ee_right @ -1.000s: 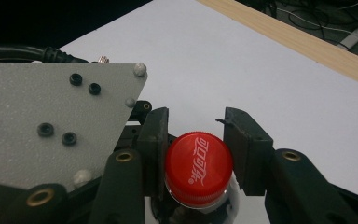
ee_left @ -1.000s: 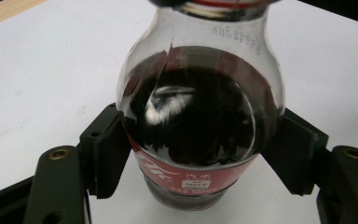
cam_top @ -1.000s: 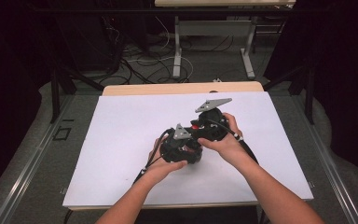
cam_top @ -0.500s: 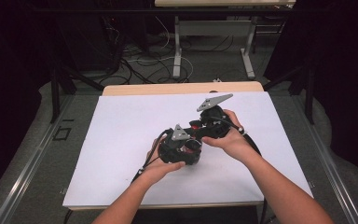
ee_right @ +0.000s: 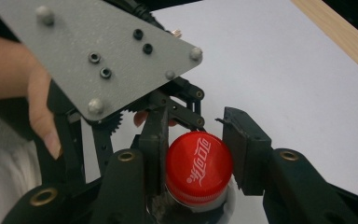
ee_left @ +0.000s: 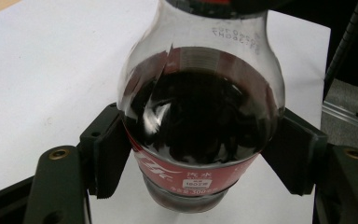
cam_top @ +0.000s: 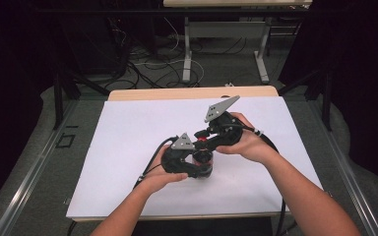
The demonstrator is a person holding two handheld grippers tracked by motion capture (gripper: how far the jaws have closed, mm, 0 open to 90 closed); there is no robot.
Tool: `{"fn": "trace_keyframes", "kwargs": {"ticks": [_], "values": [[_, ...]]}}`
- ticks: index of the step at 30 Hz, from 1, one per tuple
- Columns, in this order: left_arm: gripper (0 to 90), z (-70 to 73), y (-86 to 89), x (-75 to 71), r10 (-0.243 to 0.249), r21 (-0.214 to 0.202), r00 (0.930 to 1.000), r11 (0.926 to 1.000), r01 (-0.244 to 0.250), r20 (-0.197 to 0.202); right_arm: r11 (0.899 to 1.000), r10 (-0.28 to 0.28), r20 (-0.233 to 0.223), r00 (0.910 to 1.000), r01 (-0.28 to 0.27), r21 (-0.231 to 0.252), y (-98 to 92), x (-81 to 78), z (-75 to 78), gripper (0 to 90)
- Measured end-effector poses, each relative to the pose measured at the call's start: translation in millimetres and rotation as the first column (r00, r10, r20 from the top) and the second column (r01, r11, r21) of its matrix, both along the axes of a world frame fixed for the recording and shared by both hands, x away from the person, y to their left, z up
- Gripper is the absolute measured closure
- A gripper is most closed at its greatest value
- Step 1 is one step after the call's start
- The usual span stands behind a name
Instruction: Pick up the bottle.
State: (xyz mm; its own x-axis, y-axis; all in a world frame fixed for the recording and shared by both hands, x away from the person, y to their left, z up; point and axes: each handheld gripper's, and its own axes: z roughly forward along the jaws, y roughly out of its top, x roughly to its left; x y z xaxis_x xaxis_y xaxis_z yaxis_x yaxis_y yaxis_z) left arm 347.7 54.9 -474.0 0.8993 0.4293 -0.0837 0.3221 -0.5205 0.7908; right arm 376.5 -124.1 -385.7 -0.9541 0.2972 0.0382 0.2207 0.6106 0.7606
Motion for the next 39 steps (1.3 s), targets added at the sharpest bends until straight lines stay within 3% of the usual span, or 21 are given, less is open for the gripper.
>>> {"fn": "trace_keyframes", "kwargs": {"ticks": [2, 3, 5, 7, 8, 10, 11, 12, 13, 14, 15, 21, 22, 25, 28, 32, 36, 37, 38, 39], "values": [[30.0, -0.2, 0.1, -0.6, 0.006, -0.003, 1.0, 1.0, -0.006, 0.002, 1.0, 0.027, 0.006, 0.9996, -0.027, -0.007, -0.4, 1.5, 0.3, 62.0], [30.0, -1.0, -0.4, -0.5, 0.019, -0.01, 0.9996, 0.9998, -0.019, 0.022, 1.0, 0.022, -0.002, 0.9998, -0.022, -0.002, 0.8, 1.3, 0.4, 61.7], [30.0, 0.3, 0.0, -0.9, 0.046, 0.007, 0.9988, 0.9989, -0.047, 0.015, 1.0, -0.004, -0.002, 1.0, 0.004, 0.002, 1.6, 1.7, 0.4, 61.3], [30.1, 0.1, -0.6, -1.0, 0.066, 0.007, 0.9976, 0.9978, -0.066, 0.018, 0.999, -0.049, -0.001, 0.9988, 0.049, 0.003, 3.9, 0.4, 0.5, 56.6], [30.1, 1.3, 0.2, 1.0, 0.084, 0.027, 0.9963, 0.9961, -0.085, 0.021, 0.997, -0.074, 0.005, 0.9973, 0.074, 0.003, 5.1, 0.0, 0.4, 53.1], [30.1, 0.6, 1.6, 1.9, 0.111, 0.04, 0.9936, 0.993, -0.111, 0.025, 0.99, -0.142, 0.014, 0.9898, 0.142, -0.003, 7.6, -3.9, 1.6, 50.1], [30.1, -0.4, 1.1, 1.7, 0.137, 0.022, 0.9905, 0.9903, -0.137, 0.015, 0.983, -0.184, 0.011, 0.9829, 0.184, 0.001, 8.9, -5.7, 2.3, 47.6], [30.1, -0.4, 1.1, 1.7, 0.137, 0.022, 0.9905, 0.9903, -0.137, 0.015, 0.983, -0.184, 0.011, 0.9829, 0.184, 0.001, 8.9, -5.7, 2.3, 47.6], [30.1, 0.3, 3.6, 3.5, 0.142, 0.031, 0.9898, 0.9893, -0.142, 0.013, 0.969, -0.247, 0.033, 0.9683, 0.247, 0.003, 11.3, -9.0, 3.2, 46.2], [30.1, -1.6, 2.5, 2.8, 0.165, 0.005, 0.9861, 0.9863, -0.165, 0.019, 0.962, -0.272, 0.05, 0.961, 0.272, 0.002, 12.2, -9.8, 3.6, 46.3], [30.1, -1.6, 2.5, 2.8, 0.165, 0.005, 0.9861, 0.9863, -0.165, 0.019, 0.952, -0.307, 0.07, 0.9493, 0.307, 0.006, 13.6, -11.1, 3.3, 46.2], [30.0, -0.7, 2.7, 0.3, 0.19, 0.001, 0.9816, 0.9817, -0.19, 0.013, 0.913, -0.406, 0.072, 0.9112, 0.401, 0.068, 21.3, -17.9, 1.5, 46.8], [30.0, -0.7, 2.7, 0.3, 0.19, 0.001, 0.9816, 0.9817, -0.19, 0.013, 0.908, -0.418, 0.073, 0.9054, 0.414, 0.062, 22.7, -18.8, 0.9, 47.8], [30.0, -0.2, 2.8, 0.9, 0.203, -0.003, 0.9789, 0.9792, -0.203, 0.021, 0.9, -0.436, 0.07, 0.8972, 0.432, 0.066, 26.5, -20.3, -1.5, 51.6], [30.0, 0.1, 3.4, 0.8, 0.204, 0.0, 0.9788, 0.979, -0.204, 0.019, 0.899, -0.437, 0.071, 0.8967, 0.433, 0.066, 28.6, -21.5, -2.7, 58.9], [30.1, 0.2, 4.2, 0.2, 0.202, 0.007, 0.9792, 0.9794, -0.202, 0.022, 0.911, -0.413, 0.077, 0.9077, 0.409, 0.061, 29.3, -22.4, -3.1, 61.8], [30.1, 0.0, 4.7, -0.3, 0.182, 0.02, 0.983, 0.983, -0.183, 0.022, 0.939, -0.342, 0.045, 0.9385, 0.34, 0.048, 23.8, -15.2, -2.2, 62.1], [30.1, 0.0, 4.7, -0.3, 0.182, 0.02, 0.983, 0.983, -0.183, 0.022, 0.939, -0.342, 0.045, 0.9385, 0.34, 0.048, 23.8, -15.2, -2.2, 62.1], [30.1, 0.5, 5.8, -0.1, 0.168, 0.032, 0.9855, 0.9852, -0.168, 0.026, 0.96, -0.279, 0.02, 0.96, 0.279, 0.031, 20.9, -10.3, -0.7, 62.1], [30.1, 0.4, 5.6, -0.7, 0.17, 0.026, 0.9852, 0.985, -0.171, 0.021, 0.972, -0.234, 0.018, 0.9721, 0.233, 0.026, 20.0, -8.1, 0.1, 62.1]]}}
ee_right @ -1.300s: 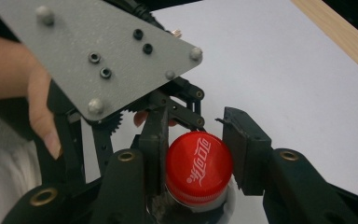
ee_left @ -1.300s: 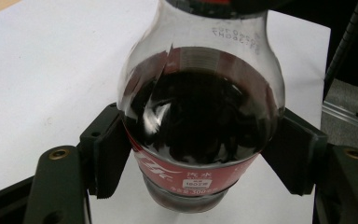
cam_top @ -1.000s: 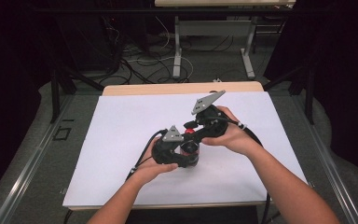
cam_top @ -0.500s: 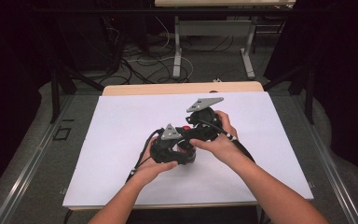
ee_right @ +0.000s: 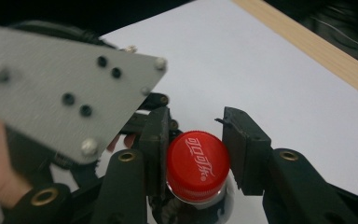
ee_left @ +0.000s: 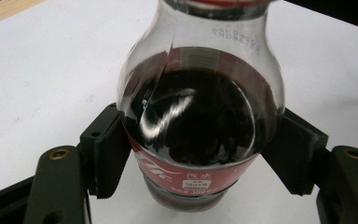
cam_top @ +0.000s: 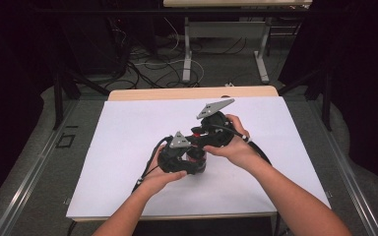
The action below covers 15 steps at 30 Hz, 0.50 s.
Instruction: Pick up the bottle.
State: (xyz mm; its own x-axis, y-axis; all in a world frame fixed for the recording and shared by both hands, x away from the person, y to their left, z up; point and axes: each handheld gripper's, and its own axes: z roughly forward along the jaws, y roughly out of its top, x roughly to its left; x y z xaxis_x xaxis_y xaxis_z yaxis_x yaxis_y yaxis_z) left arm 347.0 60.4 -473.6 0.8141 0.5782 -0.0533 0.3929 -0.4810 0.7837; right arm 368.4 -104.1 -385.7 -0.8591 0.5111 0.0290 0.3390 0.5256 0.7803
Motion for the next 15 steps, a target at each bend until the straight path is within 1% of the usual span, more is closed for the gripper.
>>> {"fn": "trace_keyframes", "kwargs": {"ticks": [2, 3, 4, 5, 6, 7, 8, 9, 11, 12, 13, 14, 15], "values": [[30.1, 0.2, 0.0, -2.1, -0.006, 0.007, 1.0, 1.0, 0.006, -0.008, 0.997, 0.082, -0.009, 0.9966, -0.082, -0.008, -2.5, 5.9, 0.9, 62.2], [30.1, 0.1, 0.0, -2.5, -0.012, 0.006, 0.9999, 0.9999, 0.012, -0.008, 0.991, 0.131, 0.004, 0.9914, -0.131, -0.023, -3.2, 8.5, 1.4, 62.2], [30.0, 0.1, 0.0, -2.5, -0.012, 0.006, 0.9999, 0.9999, 0.012, -0.008, 0.991, 0.131, 0.004, 0.9914, -0.131, -0.023, -3.2, 8.5, 1.4, 62.2], [30.1, -0.1, 0.1, -2.1, -0.018, 0.005, 0.9998, 0.9998, 0.018, 0.004, 0.978, 0.207, -0.011, 0.9784, -0.207, -0.037, -4.4, 12.8, 3.1, 62.1], [30.1, -0.1, 0.2, -2.3, -0.021, 0.004, 0.9998, 0.9998, 0.021, 0.002, 0.971, 0.233, -0.013, 0.9724, -0.233, -0.042, -5.0, 15.0, 3.4, 62.2], [30.1, 0.9, 0.8, -2.8, -0.037, 0.007, 0.9993, 0.9993, 0.037, -0.01, 0.96, 0.276, -0.015, 0.9609, -0.277, -0.048, -5.6, 18.2, 4.1, 62.1], [30.1, 0.9, 0.8, -2.8, -0.037, 0.007, 0.9993, 0.9993, 0.037, -0.01, 0.96, 0.276, -0.015, 0.9609, -0.277, -0.048, -5.6, 18.2, 4.1, 62.1], [30.1, 0.3, 0.2, -3.6, -0.032, -0.001, 0.9995, 0.9995, 0.032, -0.001, 0.942, 0.333, -0.006, 0.943, -0.332, -0.051, -6.9, 21.6, 4.6, 62.1], [30.1, 0.2, 0.4, -3.4, -0.038, -0.003, 0.9992, 0.9993, 0.038, 0.006, 0.926, 0.376, -0.009, 0.9268, -0.375, -0.049, -8.0, 24.2, 4.8, 61.9], [30.0, 0.2, 0.4, -3.4, -0.038, -0.003, 0.9992, 0.9993, 0.038, 0.006, 0.926, 0.376, -0.009, 0.9268, -0.375, -0.049, -8.0, 24.2, 4.8, 61.9], [30.1, 0.5, 1.0, -3.5, -0.032, -0.001, 0.9995, 0.9995, 0.032, 0.006, 0.926, 0.374, -0.021, 0.927, -0.375, -0.037, -8.9, 26.9, 4.4, 61.5], [30.0, 0.5, 1.0, -3.5, -0.032, -0.001, 0.9995, 0.9995, 0.032, 0.006, 0.934, 0.355, -0.027, 0.9344, -0.356, -0.031, -8.6, 25.8, 4.6, 59.4], [30.0, 0.5, 1.2, -3.7, -0.03, -0.002, 0.9995, 0.9995, 0.03, -0.002, 0.939, 0.342, -0.026, 0.9393, -0.343, -0.033, -8.5, 24.9, 5.1, 54.4]]}}
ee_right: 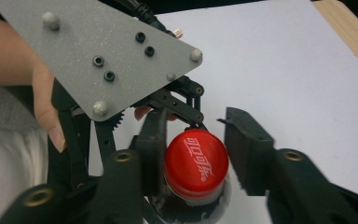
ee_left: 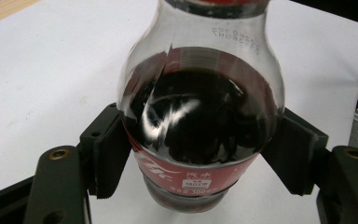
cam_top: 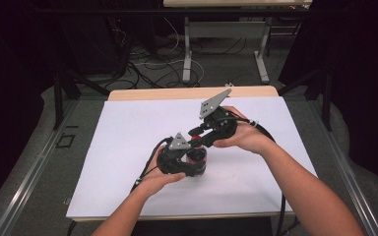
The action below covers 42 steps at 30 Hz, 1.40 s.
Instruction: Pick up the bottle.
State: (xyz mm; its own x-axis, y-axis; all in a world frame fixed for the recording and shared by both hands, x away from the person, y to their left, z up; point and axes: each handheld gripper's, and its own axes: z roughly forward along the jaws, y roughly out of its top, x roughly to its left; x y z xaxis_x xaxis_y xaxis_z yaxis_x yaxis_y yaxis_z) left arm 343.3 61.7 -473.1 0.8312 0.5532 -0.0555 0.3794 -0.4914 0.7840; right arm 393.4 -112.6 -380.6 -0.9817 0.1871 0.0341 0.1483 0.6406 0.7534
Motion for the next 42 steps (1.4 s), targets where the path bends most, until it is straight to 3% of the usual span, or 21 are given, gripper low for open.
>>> {"fn": "trace_keyframes", "kwargs": {"ticks": [3, 5, 8, 9, 10, 12, 15, 17, 20, 23, 27, 30, 33, 36, 39, 40, 41, 42], "values": [[30.1, -0.4, 1.3, 1.6, 0.009, 0.0, 1.0, 1.0, -0.009, -0.003, 0.995, -0.097, -0.023, 0.995, 0.097, 0.0, 1.8, -7.4, 3.6, 44.5], [30.0, -0.7, 1.6, 2.4, 0.024, -0.001, 0.9997, 0.9997, -0.024, 0.0, 0.984, -0.176, -0.006, 0.9844, 0.175, -0.024, 4.7, -12.5, 4.3, 41.3], [30.0, -0.4, 1.9, 2.5, 0.026, 0.003, 0.9997, 0.9997, -0.026, 0.0, 0.961, -0.27, 0.013, 0.9629, 0.27, -0.054, 7.7, -16.3, 4.8, 37.0], [30.0, -0.3, 1.7, 2.4, 0.027, 0.003, 0.9996, 0.9996, -0.027, 0.0, 0.95, -0.309, 0.01, 0.951, 0.309, -0.049, 8.9, -18.0, 5.0, 35.6], [30.0, -0.6, 0.9, 2.0, 0.037, -0.005, 0.9993, 0.9993, -0.037, -0.002, 0.944, -0.327, 0.004, 0.945, 0.327, -0.039, 9.3, -18.7, 5.9, 34.9], [30.0, -0.4, 0.8, 1.9, 0.037, -0.004, 0.9993, 0.9993, -0.037, -0.001, 0.92, -0.391, -0.004, 0.9202, 0.391, -0.032, 11.3, -22.1, 7.3, 40.1], [30.0, -0.5, 0.6, 1.7, 0.039, -0.009, 0.9992, 0.9992, -0.039, -0.002, 0.912, -0.409, 0.02, 0.9125, 0.409, -0.03, 13.7, -25.3, 7.9, 39.7], [30.0, -0.4, 1.0, 1.8, 0.041, -0.013, 0.9991, 0.9991, -0.041, 0.0, 0.896, -0.443, 0.024, 0.8964, 0.443, -0.036, 18.4, -30.2, 7.6, 44.5], [30.0, 0.5, 2.0, 1.9, 0.039, -0.003, 0.9992, 0.9992, -0.039, 0.004, 0.889, -0.455, 0.04, 0.8896, 0.456, -0.031, 20.7, -31.7, 6.5, 44.0], [30.0, 1.2, 2.9, 2.4, 0.046, -0.005, 0.9989, 0.9989, -0.046, 0.008, 0.872, -0.489, 0.034, 0.8715, 0.49, -0.016, 23.1, -32.0, 5.5, 44.1], [30.0, 1.7, 2.9, 2.1, 0.046, -0.01, 0.999, 0.9989, -0.046, 0.0, 0.862, -0.506, 0.009, 0.8622, 0.507, -0.007, 25.2, -31.6, 4.6, 48.0], [30.0, 1.4, 1.8, 1.4, 0.055, -0.019, 0.9985, 0.9983, -0.055, 0.001, 0.863, -0.505, 0.009, 0.8631, 0.505, -0.01, 26.7, -31.5, 3.6, 49.6], [30.0, 1.8, 2.1, 1.4, 0.06, -0.024, 0.9982, 0.998, -0.059, 0.004, 0.863, -0.504, 0.021, 0.8632, 0.505, -0.022, 28.5, -32.2, 2.5, 57.1], [30.0, 2.1, 2.7, 1.6, 0.056, -0.015, 0.9984, 0.9983, -0.056, 0.006, 0.87, -0.491, 0.015, 0.8709, 0.491, -0.027, 28.5, -31.5, 2.3, 61.1], [30.1, 2.1, 3.3, 1.3, 0.044, -0.006, 0.999, 0.999, -0.044, 0.009, 0.895, -0.445, -0.013, 0.8956, 0.444, -0.041, 25.6, -27.2, 3.1, 61.8], [30.1, 2.1, 3.3, 1.3, 0.044, -0.006, 0.999, 0.999, -0.044, 0.009, 0.895, -0.445, -0.013, 0.8956, 0.444, -0.041, 25.6, -27.2, 3.1, 61.8], [30.1, 2.4, 3.7, 1.2, 0.037, 0.0, 0.9993, 0.9993, -0.037, 0.007, 0.915, -0.402, -0.035, 0.9151, 0.4, -0.052, 23.0, -23.5, 4.3, 61.9], [30.1, 2.3, 3.3, 0.9, 0.038, -0.006, 0.9993, 0.9993, -0.038, 0.004, 0.924, -0.38, -0.038, 0.9243, 0.377, -0.056, 21.6, -21.3, 4.8, 62.0]]}}
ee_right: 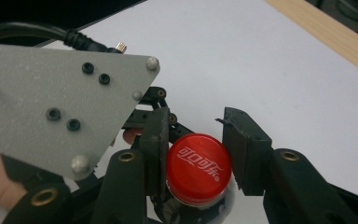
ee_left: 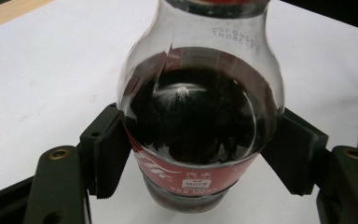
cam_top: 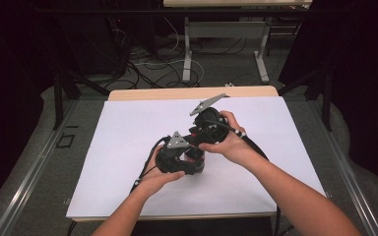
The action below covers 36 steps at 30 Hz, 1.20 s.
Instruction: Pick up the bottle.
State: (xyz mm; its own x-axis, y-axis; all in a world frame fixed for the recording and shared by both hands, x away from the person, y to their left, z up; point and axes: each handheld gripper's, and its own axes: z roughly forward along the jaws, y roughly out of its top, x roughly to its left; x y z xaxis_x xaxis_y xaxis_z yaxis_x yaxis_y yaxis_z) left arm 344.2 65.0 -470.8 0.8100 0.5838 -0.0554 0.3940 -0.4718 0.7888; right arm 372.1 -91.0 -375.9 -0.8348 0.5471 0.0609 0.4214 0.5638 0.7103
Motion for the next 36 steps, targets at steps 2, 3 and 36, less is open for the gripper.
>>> {"fn": "trace_keyframes", "kwargs": {"ticks": [2, 3, 36], "values": [[30.1, 0.0, -0.5, -0.4, -0.005, -0.004, 1.0, 1.0, 0.005, 0.002, 0.997, 0.078, -0.009, 0.9969, -0.078, -0.01, -2.4, 4.4, 1.5, 62.0], [30.1, 0.4, -0.4, -0.6, -0.012, 0.002, 0.9999, 0.9999, 0.012, 0.005, 0.993, 0.12, -0.008, 0.9928, -0.12, -0.014, -3.6, 7.0, 1.9, 62.0], [30.0, 1.5, -1.6, -2.7, -0.005, -0.014, 0.9999, 0.9999, 0.005, 0.015, 0.994, -0.093, 0.053, 0.9943, 0.096, -0.048, 1.0, -9.7, 2.3, 41.3]]}}
